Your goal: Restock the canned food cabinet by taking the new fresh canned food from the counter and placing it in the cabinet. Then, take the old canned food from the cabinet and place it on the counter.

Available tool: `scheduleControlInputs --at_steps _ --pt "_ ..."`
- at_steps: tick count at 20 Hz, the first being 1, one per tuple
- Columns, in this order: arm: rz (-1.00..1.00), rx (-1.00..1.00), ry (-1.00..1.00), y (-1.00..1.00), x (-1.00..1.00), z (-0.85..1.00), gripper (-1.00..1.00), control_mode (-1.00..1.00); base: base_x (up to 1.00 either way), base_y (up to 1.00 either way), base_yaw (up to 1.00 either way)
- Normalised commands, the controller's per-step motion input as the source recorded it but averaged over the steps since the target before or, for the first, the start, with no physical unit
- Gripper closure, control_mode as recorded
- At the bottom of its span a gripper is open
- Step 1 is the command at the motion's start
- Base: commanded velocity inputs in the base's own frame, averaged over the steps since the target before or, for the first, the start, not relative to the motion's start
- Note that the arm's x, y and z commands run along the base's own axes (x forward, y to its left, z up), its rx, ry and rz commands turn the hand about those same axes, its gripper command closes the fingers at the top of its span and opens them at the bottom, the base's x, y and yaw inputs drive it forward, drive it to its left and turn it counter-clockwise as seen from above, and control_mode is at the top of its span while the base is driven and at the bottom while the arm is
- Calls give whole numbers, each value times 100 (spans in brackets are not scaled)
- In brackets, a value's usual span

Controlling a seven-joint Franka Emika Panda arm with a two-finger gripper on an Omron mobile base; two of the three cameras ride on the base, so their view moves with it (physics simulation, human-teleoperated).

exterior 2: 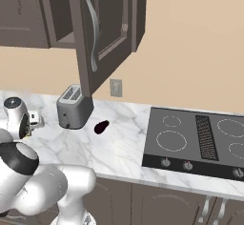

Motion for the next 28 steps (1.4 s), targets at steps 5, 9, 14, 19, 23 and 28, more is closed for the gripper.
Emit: scheduleControlInputs --at_steps 5,9,14,19,23,28 --pt "0 13 -15 -1 -17 -39 100 -100 0 0 0" --pt "0 2 -9 4 17 -5 100 -100 0 0 0" --pt "0 0 -4 11 45 -5 100 -100 0 0 0" --pt "-1 0 0 0 2 -3 -100 -100 0 0 0" --pt "-4 0 0 0 0 19 -100 -100 0 0 0" --pt "-9 0 -1 0 0 47 -100 -100 0 0 0"
